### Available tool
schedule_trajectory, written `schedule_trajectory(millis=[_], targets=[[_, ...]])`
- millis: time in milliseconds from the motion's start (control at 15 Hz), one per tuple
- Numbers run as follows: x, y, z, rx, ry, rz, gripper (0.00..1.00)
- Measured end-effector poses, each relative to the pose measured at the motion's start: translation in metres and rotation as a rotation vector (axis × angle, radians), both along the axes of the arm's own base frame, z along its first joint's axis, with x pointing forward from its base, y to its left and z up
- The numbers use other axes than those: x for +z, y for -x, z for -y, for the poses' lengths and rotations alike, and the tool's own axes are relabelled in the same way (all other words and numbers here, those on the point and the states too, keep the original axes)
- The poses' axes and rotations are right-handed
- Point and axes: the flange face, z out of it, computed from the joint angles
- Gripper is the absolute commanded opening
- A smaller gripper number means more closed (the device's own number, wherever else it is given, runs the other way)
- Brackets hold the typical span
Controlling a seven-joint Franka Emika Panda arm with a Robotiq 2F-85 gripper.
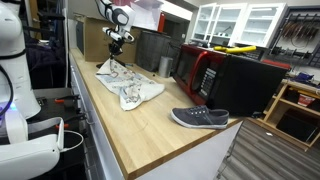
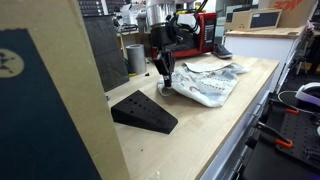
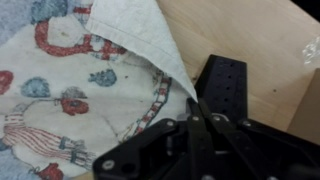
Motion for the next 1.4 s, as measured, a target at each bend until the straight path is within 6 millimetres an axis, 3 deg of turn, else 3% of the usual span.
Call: schedule_trajectory(millis=[333, 600, 733, 933, 1133, 1400], targets=[[0.019, -0.006, 0.004, 0.044, -0.117, -0.06, 0.72], [0.044, -0.025, 0.054, -0.038, -0.115, -0.004, 0.99], [0.054, -0.037, 0.093, -0.089, -0.065, 0.054, 1.0], [0.049, -0.054, 0.159, -0.178, 0.018, 0.119, 1.0], [0.024, -0.067, 0.215, -0.265, 0.109, 0.175, 1.0], [-0.026, -0.079, 0.26, -0.357, 0.218, 0.224, 1.0]])
